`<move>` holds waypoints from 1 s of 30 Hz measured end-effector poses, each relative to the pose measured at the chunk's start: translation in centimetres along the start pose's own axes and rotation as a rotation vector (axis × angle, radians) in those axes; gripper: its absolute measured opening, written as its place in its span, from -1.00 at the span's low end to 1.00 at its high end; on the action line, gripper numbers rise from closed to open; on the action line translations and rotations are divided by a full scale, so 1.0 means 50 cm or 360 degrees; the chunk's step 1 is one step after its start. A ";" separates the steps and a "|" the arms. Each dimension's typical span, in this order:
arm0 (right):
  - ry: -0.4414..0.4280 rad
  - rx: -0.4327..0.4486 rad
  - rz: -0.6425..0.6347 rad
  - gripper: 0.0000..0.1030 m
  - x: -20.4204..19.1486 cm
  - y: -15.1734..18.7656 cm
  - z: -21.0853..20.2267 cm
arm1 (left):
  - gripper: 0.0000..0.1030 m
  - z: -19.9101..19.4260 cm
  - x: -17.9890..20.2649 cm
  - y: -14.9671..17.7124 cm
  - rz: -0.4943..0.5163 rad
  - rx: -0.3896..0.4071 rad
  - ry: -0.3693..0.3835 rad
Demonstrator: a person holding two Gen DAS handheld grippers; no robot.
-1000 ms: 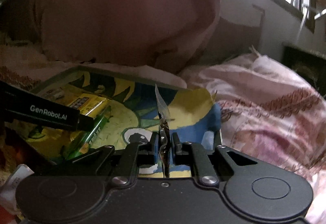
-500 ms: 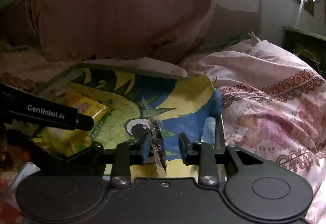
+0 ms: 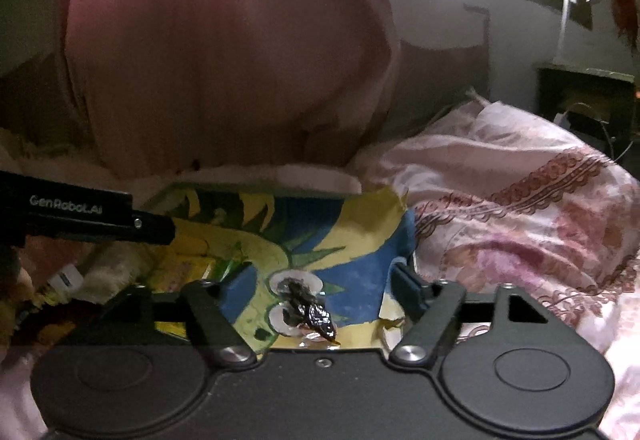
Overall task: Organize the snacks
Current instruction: 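Open both tools to release the snacks in the tray and withdraw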
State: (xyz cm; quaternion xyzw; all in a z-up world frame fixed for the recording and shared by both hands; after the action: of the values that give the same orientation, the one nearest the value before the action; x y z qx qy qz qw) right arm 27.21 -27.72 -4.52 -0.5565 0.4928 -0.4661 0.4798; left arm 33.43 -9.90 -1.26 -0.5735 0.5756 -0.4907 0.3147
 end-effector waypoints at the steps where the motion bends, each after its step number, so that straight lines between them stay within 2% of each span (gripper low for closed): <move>1: 0.0002 0.0023 0.0014 0.71 -0.001 -0.010 -0.011 | 0.93 -0.016 -0.002 -0.005 0.0000 0.0026 -0.0005; 4: 0.0008 0.0097 0.0062 0.89 -0.001 -0.040 -0.045 | 0.99 -0.060 -0.008 -0.015 0.0008 0.0090 -0.0022; 7: 0.0015 0.0153 0.0098 0.98 -0.004 -0.060 -0.085 | 0.99 -0.106 -0.014 -0.020 0.0018 0.0134 -0.0035; 15: 0.0044 0.0199 0.0123 0.99 -0.016 -0.068 -0.206 | 0.99 -0.231 -0.033 -0.003 0.0077 0.0231 -0.0074; 24: 0.0045 0.0157 0.0076 0.99 -0.056 -0.033 -0.311 | 0.99 -0.352 -0.066 0.055 0.0113 0.0195 -0.0108; 30: 0.0041 0.0100 0.0012 0.99 -0.091 -0.010 -0.345 | 0.99 -0.404 -0.082 0.097 0.0125 0.0148 -0.0141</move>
State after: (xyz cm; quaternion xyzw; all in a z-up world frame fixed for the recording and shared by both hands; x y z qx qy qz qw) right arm 9.78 -24.42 -2.40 -0.5332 0.4860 -0.4869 0.4924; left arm 13.63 -2.48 -0.09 -0.5565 0.5597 -0.4782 0.3851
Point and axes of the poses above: each gripper's, at about its wrist camera, not at the fingertips, and z roughly the way its jaws point, x to its right, y to its underside, the point moved 6 cm from there along z, roughly the way its jaws point, and after that the axes turned 14 degrees about x, right-handed, at the moved point
